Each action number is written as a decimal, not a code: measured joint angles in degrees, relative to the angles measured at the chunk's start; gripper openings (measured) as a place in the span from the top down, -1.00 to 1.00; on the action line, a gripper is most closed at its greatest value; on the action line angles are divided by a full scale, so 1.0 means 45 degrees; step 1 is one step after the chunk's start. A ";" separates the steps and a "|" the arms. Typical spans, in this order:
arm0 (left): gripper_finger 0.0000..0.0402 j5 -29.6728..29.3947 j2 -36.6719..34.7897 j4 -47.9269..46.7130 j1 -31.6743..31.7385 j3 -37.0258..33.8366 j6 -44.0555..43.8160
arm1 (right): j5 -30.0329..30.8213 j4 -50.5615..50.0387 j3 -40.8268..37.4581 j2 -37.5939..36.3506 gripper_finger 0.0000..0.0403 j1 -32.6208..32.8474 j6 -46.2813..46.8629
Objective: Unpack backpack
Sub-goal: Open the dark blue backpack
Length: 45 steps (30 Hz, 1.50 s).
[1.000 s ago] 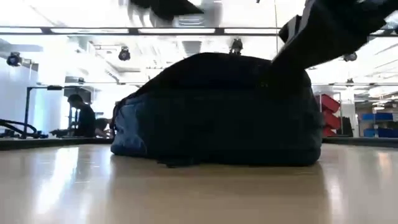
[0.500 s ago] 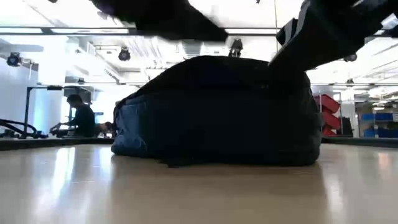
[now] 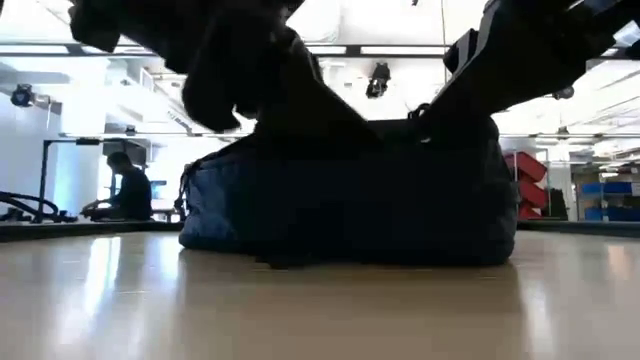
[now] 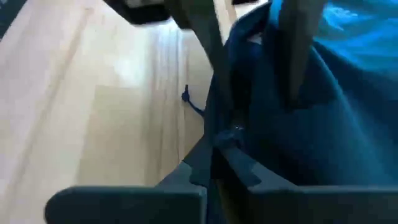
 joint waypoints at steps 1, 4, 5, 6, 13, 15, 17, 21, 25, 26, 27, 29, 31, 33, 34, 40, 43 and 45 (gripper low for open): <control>0.28 -0.0025 0.0000 -0.0008 0.0000 0.0000 -0.0258 | -0.0005 0.0013 0.0001 0.0000 1.00 0.0000 0.0002; 0.55 -0.0027 0.0005 -0.0312 -0.0016 0.0000 -0.0983 | -0.0006 -0.0004 -0.0002 -0.0001 1.00 0.0034 -0.0034; 0.69 -0.0040 0.0005 -0.0403 -0.0075 0.0000 -0.1075 | -0.0015 -0.0073 0.0003 -0.0031 1.00 0.0065 -0.0039; 0.84 -0.0072 -0.0023 -0.0595 -0.0143 0.0000 -0.1107 | -0.0019 -0.0195 -0.0002 -0.0078 1.00 0.0102 -0.0058; 0.99 -0.1796 -0.0950 -0.3488 -0.0883 0.0000 -0.2077 | 0.0302 -0.2613 -0.0002 -0.1381 1.00 0.1055 0.0894; 1.00 -0.2278 -0.1342 -0.4447 -0.1139 0.0000 -0.2424 | 0.0752 -0.3677 -0.0002 -0.1768 1.00 0.1373 0.1650; 1.00 -0.2821 -0.1717 -0.5153 -0.1406 -0.0008 -0.2726 | 0.1014 -0.4803 -0.0002 -0.2067 1.00 0.1639 0.2484; 1.00 -0.3760 -0.2412 -0.6405 -0.1871 -0.0060 -0.3313 | 0.1105 -0.6444 -0.0003 -0.2249 1.00 0.1891 0.4105; 1.00 -0.4261 -0.2652 -0.6440 -0.1997 -0.0241 -0.3482 | 0.1394 -0.6410 -0.0041 -0.1976 1.00 0.1889 0.4760; 1.00 -0.4261 -0.2652 -0.6274 -0.1976 -0.0284 -0.3412 | 0.1395 -0.6238 -0.0045 -0.1853 1.00 0.1856 0.4721; 1.00 -0.4254 -0.2629 -0.6040 -0.1914 -0.0323 -0.3216 | 0.1391 -0.5968 -0.0049 -0.1730 1.00 0.1816 0.4609; 1.00 -0.4251 -0.2459 -0.4908 -0.1791 -0.0340 -0.2544 | 0.1350 -0.5309 -0.0055 -0.1496 1.00 0.1702 0.4282; 1.00 -0.3943 -0.2210 -0.3516 -0.1651 -0.0359 -0.1521 | 0.1198 -0.4721 -0.0034 -0.1261 1.00 0.1548 0.3861; 0.99 -0.3114 -0.1877 -0.2143 -0.1468 -0.0359 -0.0462 | 0.0839 -0.4161 0.0060 -0.1101 1.00 0.1408 0.3329; 0.96 -0.2631 -0.1690 -0.1542 -0.1346 -0.0359 -0.0096 | 0.0669 -0.4129 0.0157 -0.1057 1.00 0.1360 0.3241; 0.61 -0.0880 -0.0411 0.0557 -0.0488 -0.0375 0.0454 | 0.0538 -0.4276 0.1100 -0.1015 1.00 0.1356 0.1942; 0.36 -0.0336 0.0428 0.2049 -0.0228 -0.0379 0.0974 | 0.0524 -0.4244 0.1420 -0.1020 1.00 0.1365 0.1537; 0.20 -0.0108 0.0941 0.2810 -0.0183 -0.0251 0.1321 | 0.0525 -0.4262 0.1446 -0.0992 1.00 0.1360 0.1447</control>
